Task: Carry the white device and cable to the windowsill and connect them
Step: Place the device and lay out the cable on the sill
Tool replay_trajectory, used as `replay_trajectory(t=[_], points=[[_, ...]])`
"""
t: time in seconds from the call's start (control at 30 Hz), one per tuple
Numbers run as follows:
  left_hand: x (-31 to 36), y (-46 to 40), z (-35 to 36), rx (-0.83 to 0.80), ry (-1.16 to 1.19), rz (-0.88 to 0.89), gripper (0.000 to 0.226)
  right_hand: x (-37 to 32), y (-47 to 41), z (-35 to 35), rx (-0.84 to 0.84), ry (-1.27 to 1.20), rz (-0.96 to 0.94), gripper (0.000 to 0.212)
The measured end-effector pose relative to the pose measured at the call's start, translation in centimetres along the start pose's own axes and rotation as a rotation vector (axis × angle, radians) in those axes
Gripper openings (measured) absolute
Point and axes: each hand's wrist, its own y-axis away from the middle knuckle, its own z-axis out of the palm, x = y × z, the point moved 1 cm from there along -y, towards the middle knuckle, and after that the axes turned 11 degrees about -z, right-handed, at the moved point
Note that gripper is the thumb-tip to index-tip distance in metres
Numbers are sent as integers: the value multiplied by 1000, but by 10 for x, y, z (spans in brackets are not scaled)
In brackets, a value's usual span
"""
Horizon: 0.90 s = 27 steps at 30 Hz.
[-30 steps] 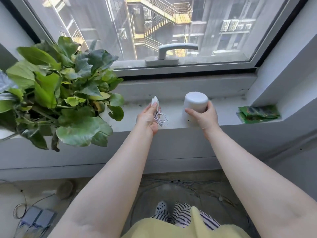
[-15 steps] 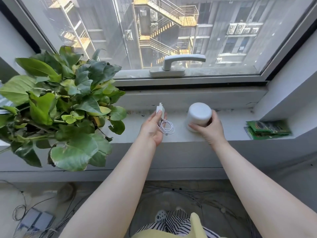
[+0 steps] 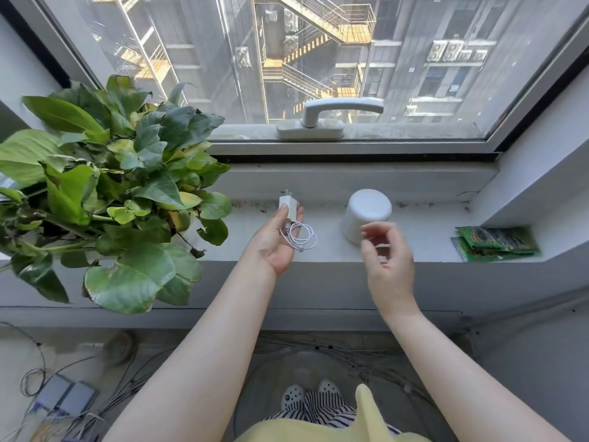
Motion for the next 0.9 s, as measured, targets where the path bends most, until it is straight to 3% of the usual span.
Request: replay_trajectory(t=[0.07,0.13,0.23,0.57,0.77,0.9], points=[[0,8,1,-12,17,-16,14,-3,2,20,-175,-86,169,12],[1,14,0,-35,11,-34,16,-4,1,37,-312,-240,465,8],[1,20,-2,-73,-37,-40,21,-6,-2,51,-402,-467,719,23],[6,27,-7,-67,-122,-32,24,-10,-10,59,-227,-675,778,4],[4,24,-6,-70,-122,-16,23,-10,-14,59,-187,-775,797,8],[3,22,-5,-71,-104,-16,39,-10,-15,59,-205,-745,771,20]])
